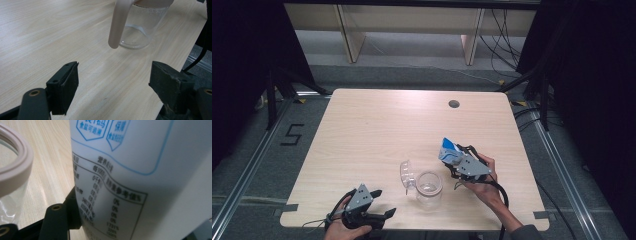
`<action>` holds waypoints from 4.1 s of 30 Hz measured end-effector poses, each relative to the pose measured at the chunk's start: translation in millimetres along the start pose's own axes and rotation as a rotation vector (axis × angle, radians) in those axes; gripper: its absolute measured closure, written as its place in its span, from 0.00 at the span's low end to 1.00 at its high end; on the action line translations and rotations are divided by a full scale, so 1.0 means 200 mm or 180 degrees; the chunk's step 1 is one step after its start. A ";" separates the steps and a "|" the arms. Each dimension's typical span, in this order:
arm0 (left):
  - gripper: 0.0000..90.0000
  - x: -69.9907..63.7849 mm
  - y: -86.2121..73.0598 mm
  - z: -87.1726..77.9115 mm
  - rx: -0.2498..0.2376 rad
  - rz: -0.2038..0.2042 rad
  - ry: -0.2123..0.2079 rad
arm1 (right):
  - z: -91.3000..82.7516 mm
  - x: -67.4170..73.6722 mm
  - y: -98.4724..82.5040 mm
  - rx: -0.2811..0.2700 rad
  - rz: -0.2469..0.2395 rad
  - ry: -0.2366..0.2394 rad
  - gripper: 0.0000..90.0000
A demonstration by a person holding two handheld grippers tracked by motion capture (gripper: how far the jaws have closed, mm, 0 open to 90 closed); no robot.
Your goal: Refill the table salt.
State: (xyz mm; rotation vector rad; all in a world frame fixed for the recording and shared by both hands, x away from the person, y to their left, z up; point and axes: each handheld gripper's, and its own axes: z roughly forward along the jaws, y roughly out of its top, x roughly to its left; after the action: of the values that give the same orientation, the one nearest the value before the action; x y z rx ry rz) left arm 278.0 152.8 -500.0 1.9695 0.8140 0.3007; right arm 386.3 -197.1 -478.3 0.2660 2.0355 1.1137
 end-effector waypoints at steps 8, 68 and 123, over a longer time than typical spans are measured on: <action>0.25 0.00 0.00 0.00 0.0002 -0.0010 0.0004 | -0.01 0.03 0.02 0.0033 -0.0340 -0.0041 0.45; 0.25 0.00 0.00 0.01 -0.0003 0.0000 0.0002 | -0.07 0.12 0.06 0.0247 -0.1618 -0.0392 0.46; 0.25 -0.01 -0.01 0.01 -0.0031 -0.0062 0.0009 | -0.09 0.14 0.11 0.0229 -0.2414 -0.0654 0.48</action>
State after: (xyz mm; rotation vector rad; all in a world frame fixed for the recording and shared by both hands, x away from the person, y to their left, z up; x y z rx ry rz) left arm 277.9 150.6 -502.1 1.9513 0.8317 0.2953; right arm 349.9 -181.3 -470.2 -0.3287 1.7496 0.5133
